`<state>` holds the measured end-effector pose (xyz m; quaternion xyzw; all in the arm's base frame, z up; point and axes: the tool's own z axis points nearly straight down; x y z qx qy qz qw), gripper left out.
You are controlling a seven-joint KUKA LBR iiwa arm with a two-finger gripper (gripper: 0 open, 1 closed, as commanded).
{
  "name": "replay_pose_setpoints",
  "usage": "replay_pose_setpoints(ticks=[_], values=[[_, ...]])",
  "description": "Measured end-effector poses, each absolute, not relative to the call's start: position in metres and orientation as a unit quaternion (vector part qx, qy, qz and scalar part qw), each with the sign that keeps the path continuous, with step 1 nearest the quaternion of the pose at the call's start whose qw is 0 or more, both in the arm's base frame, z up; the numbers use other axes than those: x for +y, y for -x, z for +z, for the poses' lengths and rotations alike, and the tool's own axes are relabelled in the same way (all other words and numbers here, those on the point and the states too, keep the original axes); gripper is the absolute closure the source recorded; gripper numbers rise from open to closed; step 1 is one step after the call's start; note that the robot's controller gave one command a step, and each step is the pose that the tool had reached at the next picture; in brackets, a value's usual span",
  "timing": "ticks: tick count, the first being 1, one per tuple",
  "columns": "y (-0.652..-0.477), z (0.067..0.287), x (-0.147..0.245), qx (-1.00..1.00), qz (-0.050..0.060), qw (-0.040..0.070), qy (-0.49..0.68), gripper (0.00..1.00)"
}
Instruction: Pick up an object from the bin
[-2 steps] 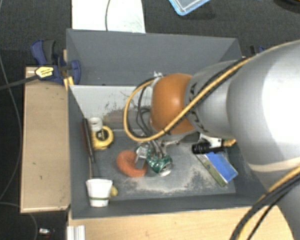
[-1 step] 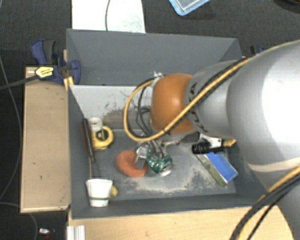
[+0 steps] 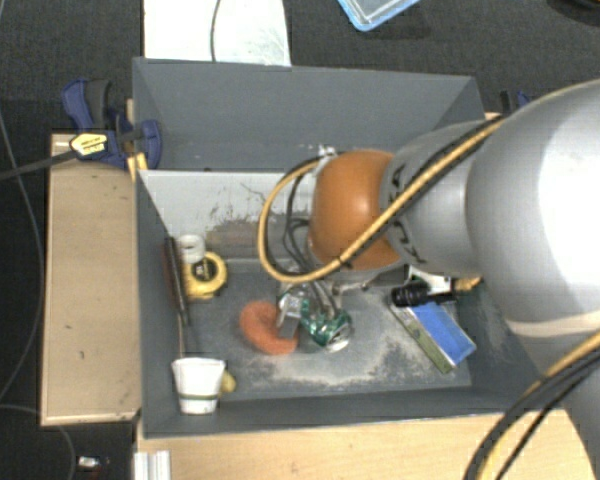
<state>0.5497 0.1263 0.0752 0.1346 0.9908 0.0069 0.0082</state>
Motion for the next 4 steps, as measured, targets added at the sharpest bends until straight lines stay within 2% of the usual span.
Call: replay_pose_setpoints(ticks=[1,2,3,4], values=[[-0.548,0.129,0.129,0.990,0.004,0.002,-0.140,1.00],[-0.525,0.177,0.123,0.993,0.003,0.003,-0.116,1.00],[-0.540,0.161,0.112,0.993,0.005,0.006,-0.119,1.00],[-0.512,0.188,0.076,0.996,0.004,0.006,-0.090,1.00]])
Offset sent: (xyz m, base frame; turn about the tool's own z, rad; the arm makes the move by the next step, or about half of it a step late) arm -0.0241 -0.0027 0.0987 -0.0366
